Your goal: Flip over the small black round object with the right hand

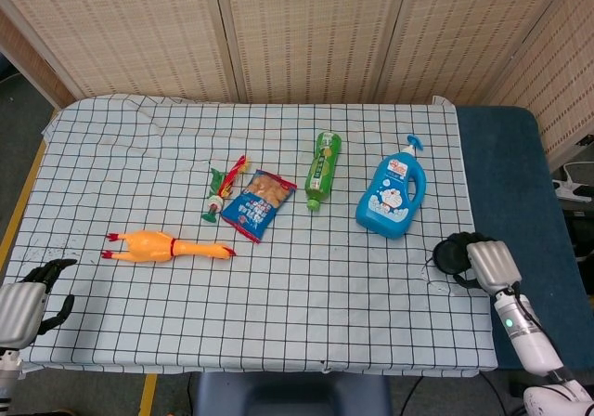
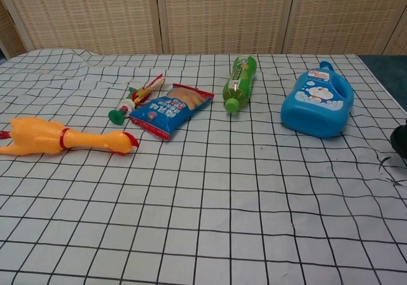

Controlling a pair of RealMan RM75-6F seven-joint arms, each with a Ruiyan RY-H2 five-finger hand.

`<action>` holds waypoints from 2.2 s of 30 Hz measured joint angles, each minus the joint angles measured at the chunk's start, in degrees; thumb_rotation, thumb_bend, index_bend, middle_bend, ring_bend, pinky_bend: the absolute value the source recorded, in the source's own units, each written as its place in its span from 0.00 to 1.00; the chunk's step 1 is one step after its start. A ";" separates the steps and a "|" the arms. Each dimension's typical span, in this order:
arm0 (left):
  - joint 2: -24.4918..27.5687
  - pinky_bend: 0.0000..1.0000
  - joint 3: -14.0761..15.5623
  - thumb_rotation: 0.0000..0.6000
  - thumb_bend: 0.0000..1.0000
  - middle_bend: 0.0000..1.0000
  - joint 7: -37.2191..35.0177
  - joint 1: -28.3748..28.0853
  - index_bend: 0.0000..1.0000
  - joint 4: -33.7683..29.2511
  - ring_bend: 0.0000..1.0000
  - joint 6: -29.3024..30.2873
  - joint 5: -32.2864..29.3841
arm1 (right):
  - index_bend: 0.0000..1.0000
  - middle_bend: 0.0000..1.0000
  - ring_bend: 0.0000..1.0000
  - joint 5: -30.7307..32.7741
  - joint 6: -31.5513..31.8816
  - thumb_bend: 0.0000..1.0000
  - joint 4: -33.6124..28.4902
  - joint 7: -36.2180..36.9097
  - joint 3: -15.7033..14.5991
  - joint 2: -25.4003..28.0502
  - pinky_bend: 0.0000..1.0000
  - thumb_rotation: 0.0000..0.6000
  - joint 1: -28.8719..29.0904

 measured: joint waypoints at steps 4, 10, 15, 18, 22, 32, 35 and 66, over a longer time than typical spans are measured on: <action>0.01 0.63 -0.02 1.00 0.43 0.25 -0.25 0.04 0.23 -0.07 0.32 -0.02 -0.16 | 0.37 0.22 0.10 -0.37 -0.99 0.26 2.35 2.67 -0.30 -0.84 0.29 1.00 0.08; -0.01 0.63 0.01 1.00 0.43 0.25 -0.16 0.02 0.23 -0.03 0.32 -0.10 -0.19 | 0.23 0.13 0.02 0.62 -2.68 0.23 3.09 3.65 -0.32 -0.92 0.22 1.00 0.12; -0.05 0.63 0.04 1.00 0.43 0.25 0.06 0.02 0.23 0.06 0.32 0.07 0.03 | 0.08 0.06 0.00 1.71 -4.07 0.20 1.96 3.52 -0.28 0.03 0.17 1.00 0.13; -0.03 0.63 0.02 1.00 0.43 0.25 -0.13 -0.01 0.23 -0.09 0.32 -0.17 -0.23 | 0.01 0.03 0.00 2.26 -4.40 0.19 0.36 2.96 -0.23 1.09 0.14 1.00 0.07; -0.08 0.63 0.08 1.00 0.43 0.25 0.20 -0.04 0.23 0.02 0.32 -0.11 -0.05 | 0.00 0.02 0.00 2.70 -4.03 0.18 -2.01 2.27 -0.12 2.60 0.13 1.00 -0.26; -0.08 0.63 0.00 1.00 0.43 0.25 0.01 -0.16 0.23 -0.05 0.32 -0.57 -0.53 | 0.19 0.21 0.08 3.97 -1.22 0.18 -3.79 1.19 0.77 2.86 0.18 1.00 -1.58; -0.08 0.63 -0.07 1.00 0.43 0.25 -0.08 -0.22 0.23 0.05 0.32 -0.48 -0.40 | 0.29 0.33 0.21 4.46 -0.98 0.18 -2.90 -0.02 0.94 1.98 0.28 1.00 -1.64; -0.25 0.63 0.29 1.00 0.43 0.25 0.38 -0.56 0.23 -0.08 0.32 -1.18 -0.25 | 0.19 0.18 0.05 2.74 0.15 0.17 -5.09 0.68 0.92 2.66 0.30 1.00 -2.15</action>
